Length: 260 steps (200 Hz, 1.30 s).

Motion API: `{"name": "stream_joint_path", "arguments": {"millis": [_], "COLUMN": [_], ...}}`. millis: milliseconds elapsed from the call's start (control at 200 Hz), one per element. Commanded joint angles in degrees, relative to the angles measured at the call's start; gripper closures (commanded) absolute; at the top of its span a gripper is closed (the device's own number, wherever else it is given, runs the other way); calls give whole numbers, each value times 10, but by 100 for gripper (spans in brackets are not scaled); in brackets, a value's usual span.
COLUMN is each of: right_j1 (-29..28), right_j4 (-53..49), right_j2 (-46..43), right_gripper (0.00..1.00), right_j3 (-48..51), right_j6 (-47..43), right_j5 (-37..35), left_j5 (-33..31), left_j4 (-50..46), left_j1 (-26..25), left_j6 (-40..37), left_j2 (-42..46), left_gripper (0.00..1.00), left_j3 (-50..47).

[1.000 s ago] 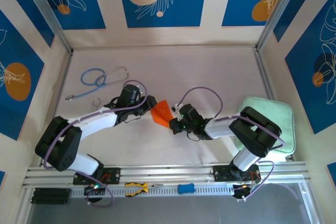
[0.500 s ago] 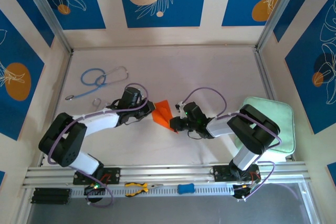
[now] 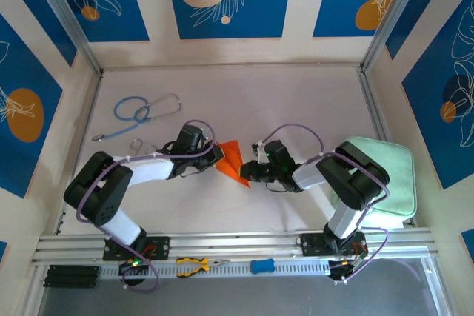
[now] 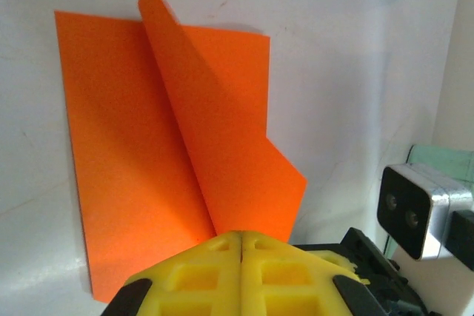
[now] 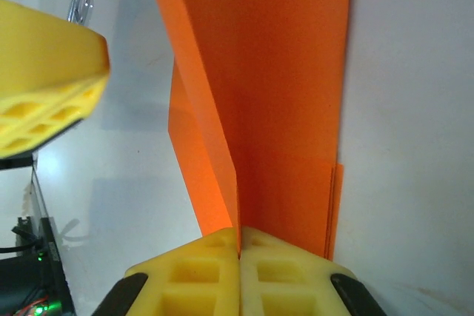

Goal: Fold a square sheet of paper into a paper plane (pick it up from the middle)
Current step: Fourth fold the wing at the center of the table.

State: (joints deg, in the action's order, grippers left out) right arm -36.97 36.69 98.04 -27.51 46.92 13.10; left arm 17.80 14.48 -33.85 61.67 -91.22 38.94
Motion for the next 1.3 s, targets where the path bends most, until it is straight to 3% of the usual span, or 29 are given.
{"name": "stream_joint_path", "arguments": {"millis": [0,355,1295], "right_j1": [7,14,8], "right_j4": [19,22,6], "right_j2": [16,20,24], "right_gripper": [92,92,93], "right_j3": [11,20,34], "right_j6": [30,50,97], "right_j5": [27,25,-9], "left_j5": [12,3,-30], "left_j4": [18,16,-33], "left_j1": [-9,-11,-11], "left_j6": [6,7,-4], "left_j2": [-19,-74,-62], "left_gripper": [95,99,100], "left_j3": [7,1,-2]}}
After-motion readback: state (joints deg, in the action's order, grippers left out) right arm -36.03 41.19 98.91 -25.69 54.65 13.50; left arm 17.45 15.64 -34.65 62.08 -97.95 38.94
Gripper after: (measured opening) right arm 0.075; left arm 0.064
